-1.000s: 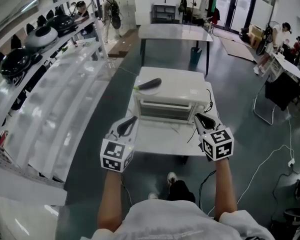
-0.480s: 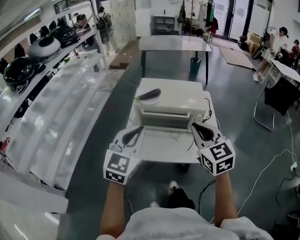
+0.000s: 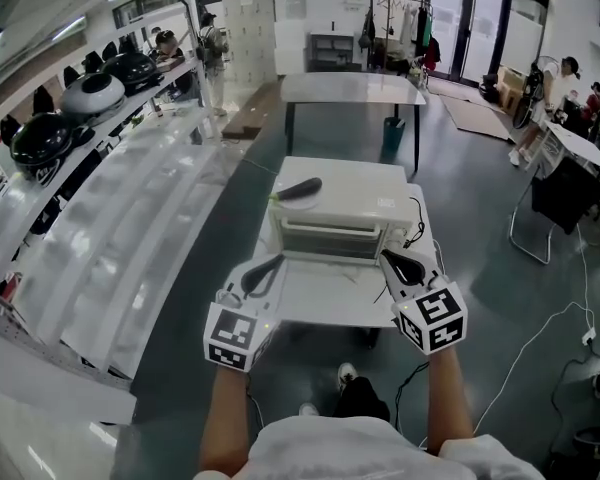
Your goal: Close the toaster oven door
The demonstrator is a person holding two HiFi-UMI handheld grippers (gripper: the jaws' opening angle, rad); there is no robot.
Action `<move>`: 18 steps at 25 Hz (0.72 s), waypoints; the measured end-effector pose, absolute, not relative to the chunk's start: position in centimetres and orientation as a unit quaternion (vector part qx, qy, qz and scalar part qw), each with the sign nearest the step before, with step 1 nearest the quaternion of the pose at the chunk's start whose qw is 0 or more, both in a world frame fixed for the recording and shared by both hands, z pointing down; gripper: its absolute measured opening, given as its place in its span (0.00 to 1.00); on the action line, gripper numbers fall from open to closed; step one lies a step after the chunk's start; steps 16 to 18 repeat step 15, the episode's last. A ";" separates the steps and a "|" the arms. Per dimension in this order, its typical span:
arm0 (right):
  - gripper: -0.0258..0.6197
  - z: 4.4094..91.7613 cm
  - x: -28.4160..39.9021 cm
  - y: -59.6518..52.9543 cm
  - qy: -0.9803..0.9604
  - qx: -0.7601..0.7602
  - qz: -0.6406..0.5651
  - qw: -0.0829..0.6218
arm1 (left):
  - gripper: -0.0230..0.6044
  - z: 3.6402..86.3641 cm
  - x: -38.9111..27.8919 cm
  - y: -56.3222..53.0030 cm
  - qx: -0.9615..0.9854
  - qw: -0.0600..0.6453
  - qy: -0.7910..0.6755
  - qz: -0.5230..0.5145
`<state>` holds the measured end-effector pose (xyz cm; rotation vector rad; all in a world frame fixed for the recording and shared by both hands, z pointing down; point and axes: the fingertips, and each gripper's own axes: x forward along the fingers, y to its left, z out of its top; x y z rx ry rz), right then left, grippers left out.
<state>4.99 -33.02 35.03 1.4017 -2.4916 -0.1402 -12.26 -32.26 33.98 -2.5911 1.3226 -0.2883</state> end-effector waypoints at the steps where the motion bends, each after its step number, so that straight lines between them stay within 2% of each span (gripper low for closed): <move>1: 0.07 35.0 5.0 -33.0 -0.861 0.486 -0.048 0.140 | 0.07 34.1 -12.4 -32.3 -0.881 0.106 0.451 -0.099; 18: 0.07 35.9 5.3 -33.6 -0.863 0.482 -0.043 0.146 | 0.07 36.3 -12.1 -32.5 -0.879 0.077 0.459 -0.104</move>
